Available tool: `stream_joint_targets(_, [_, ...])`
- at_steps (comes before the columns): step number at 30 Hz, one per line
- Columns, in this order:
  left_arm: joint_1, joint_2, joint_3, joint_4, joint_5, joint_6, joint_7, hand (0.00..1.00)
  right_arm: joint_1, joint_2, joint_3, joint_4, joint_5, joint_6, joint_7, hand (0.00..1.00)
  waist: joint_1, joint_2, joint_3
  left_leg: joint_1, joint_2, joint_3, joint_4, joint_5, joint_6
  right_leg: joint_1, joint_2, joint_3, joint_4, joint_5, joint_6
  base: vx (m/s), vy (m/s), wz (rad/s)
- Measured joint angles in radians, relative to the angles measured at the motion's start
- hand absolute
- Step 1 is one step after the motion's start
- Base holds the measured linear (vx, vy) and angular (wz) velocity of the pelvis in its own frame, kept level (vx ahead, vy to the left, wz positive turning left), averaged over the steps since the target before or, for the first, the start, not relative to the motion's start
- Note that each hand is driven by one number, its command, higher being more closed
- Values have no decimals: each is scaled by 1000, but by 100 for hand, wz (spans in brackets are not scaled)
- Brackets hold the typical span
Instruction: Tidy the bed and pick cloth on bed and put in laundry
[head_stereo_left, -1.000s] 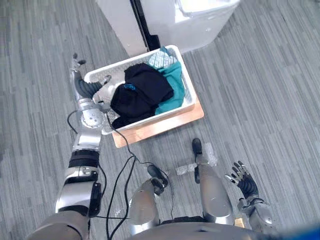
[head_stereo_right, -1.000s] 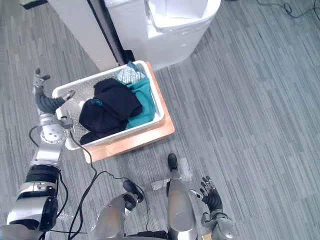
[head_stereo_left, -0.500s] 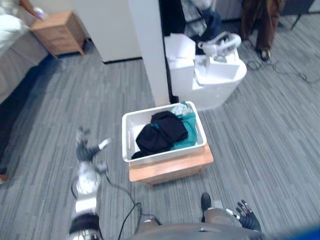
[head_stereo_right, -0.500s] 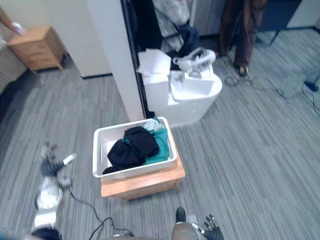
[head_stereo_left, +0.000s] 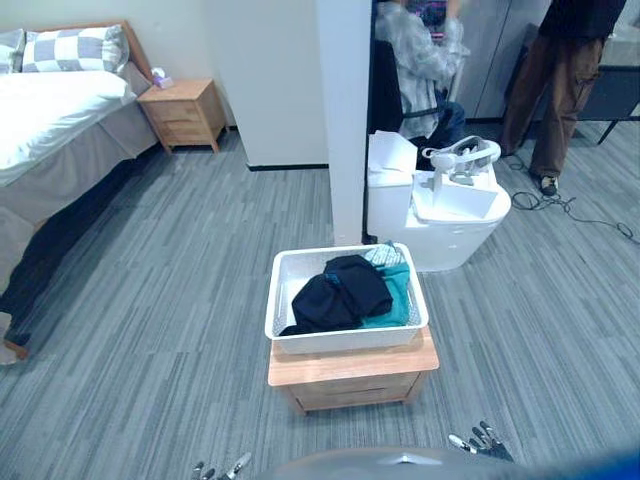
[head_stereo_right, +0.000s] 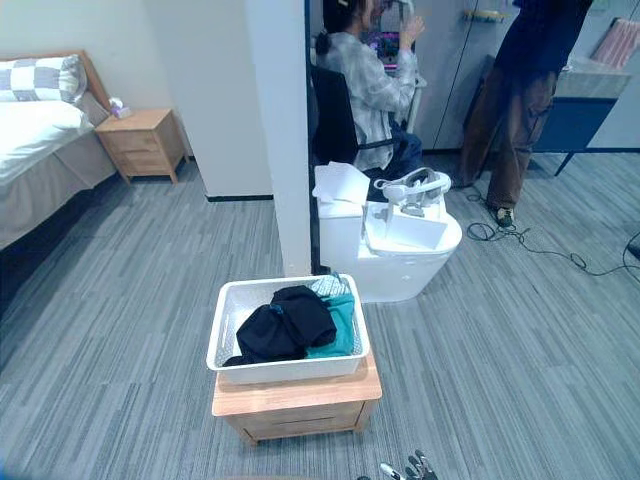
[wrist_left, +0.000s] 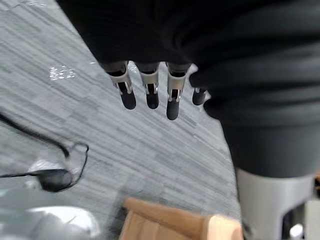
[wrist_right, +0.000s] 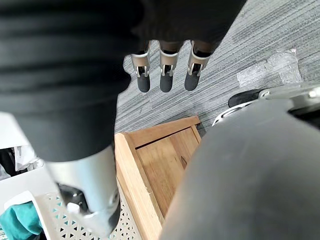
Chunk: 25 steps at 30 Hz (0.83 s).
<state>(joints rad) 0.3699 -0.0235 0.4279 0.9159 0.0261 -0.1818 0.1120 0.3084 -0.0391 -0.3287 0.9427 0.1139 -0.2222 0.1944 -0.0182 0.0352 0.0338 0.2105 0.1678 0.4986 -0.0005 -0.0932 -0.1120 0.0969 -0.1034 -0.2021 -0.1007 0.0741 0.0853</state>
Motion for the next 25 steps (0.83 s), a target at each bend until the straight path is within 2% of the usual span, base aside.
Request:
stream_joint_targets(3, [-25,-10,13,36,45,66,-30,0,-12,0,-15,21,21,35,-2,0,5,0,-4,0,0,0,-1,0,-1,-1,1,2,0,0,0,-4,-6,-1])
stream_joint_targets(5, [-37,-7,27,63,66,137,-40,0,-28,-1,-23,44,52,74,-17,0,5,-1,-4,4,-1,2,-2,-1,-1,-1,5,6,-1,0,0,-4,-15,-4])
stream_joint_targets(8, [-45,-1,27,89,75,182,-41,0,-37,-1,-27,61,78,98,-43,0,6,-1,-4,17,-5,11,-9,0,-3,1,9,16,-1,0,0,7,-8,-8])
stream_joint_targets(11, [-58,4,24,100,71,204,-47,0,-43,-1,-27,67,64,97,-46,0,6,-1,-5,21,-8,12,-14,1,-3,0,9,22,-1,0,0,-3,-2,-5])
stream_joint_targets(13, [-79,21,3,125,28,233,-70,0,-51,-4,-25,81,56,97,-51,0,7,-3,-4,27,-11,10,-14,1,-3,1,7,22,-2,1,1,0,0,0])
stream_joint_targets(16, [-86,35,-27,133,-13,245,-73,0,-65,-9,-22,102,57,97,-53,0,6,-7,0,29,-16,3,-14,1,-3,3,4,22,-2,2,3,-11,-7,1])
stream_joint_targets(25, [-103,55,-72,159,-16,235,-83,0,-78,-19,-4,120,58,96,-63,0,5,-14,13,34,-28,-22,-14,-8,-7,12,-6,21,-3,4,6,-43,-19,2])
